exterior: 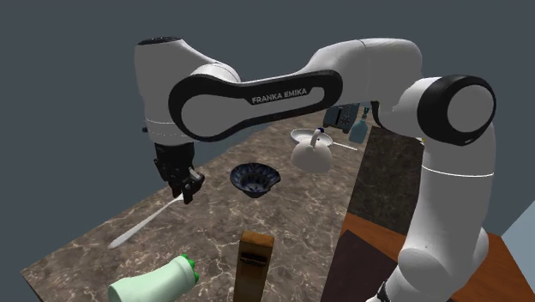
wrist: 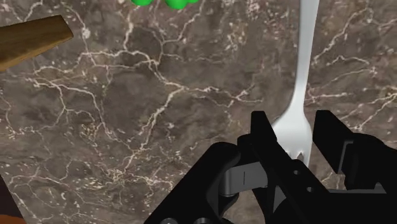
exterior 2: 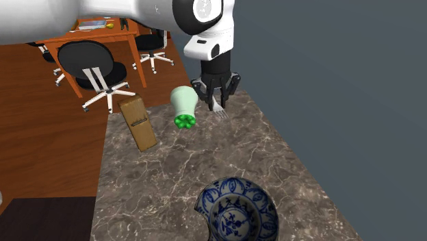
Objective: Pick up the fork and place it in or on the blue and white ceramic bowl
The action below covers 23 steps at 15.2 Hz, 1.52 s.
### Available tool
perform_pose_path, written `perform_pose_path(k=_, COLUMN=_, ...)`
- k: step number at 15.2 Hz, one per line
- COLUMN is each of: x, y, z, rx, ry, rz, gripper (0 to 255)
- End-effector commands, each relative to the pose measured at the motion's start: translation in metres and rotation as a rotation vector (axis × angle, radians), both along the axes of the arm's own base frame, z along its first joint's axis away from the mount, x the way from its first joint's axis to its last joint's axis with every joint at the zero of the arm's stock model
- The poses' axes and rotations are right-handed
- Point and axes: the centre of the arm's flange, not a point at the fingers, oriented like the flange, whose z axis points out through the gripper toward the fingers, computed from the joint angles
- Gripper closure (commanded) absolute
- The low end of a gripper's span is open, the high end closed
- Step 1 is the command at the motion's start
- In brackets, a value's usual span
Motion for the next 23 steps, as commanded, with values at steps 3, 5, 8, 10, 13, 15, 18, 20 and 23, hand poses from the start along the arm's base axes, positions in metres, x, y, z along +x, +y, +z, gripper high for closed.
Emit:
perform_pose_path(k=3, x=0.005, y=-0.046, z=0.003, rx=0.0, ry=0.001, rz=0.0, gripper=255)
perform_pose_path(k=5, x=0.008, y=-0.072, z=0.003, rx=0.0, ry=0.001, rz=0.0, gripper=255)
perform_pose_path(k=8, x=0.013, y=-0.111, z=0.004, rx=0.0, ry=0.001, rz=0.0, gripper=255)
perform_pose_path(k=10, x=0.016, y=-0.137, z=0.004, rx=0.0, ry=0.001, rz=0.0, gripper=255)
perform_pose_path(k=13, x=0.021, y=-0.177, z=0.004, rx=0.0, ry=0.001, rz=0.0, gripper=255)
perform_pose_path(k=15, x=0.024, y=-0.203, z=0.005, rx=0.0, ry=0.001, rz=0.0, gripper=255)
perform_pose_path(k=18, x=0.029, y=-0.242, z=0.005, rx=0.0, ry=0.001, rz=0.0, gripper=255)
perform_pose_path(k=20, x=0.032, y=-0.268, z=0.005, rx=0.0, ry=0.001, rz=0.0, gripper=255)
perform_pose_path(k=23, x=0.036, y=-0.296, z=0.0, rx=0.0, ry=0.001, rz=0.0, gripper=255)
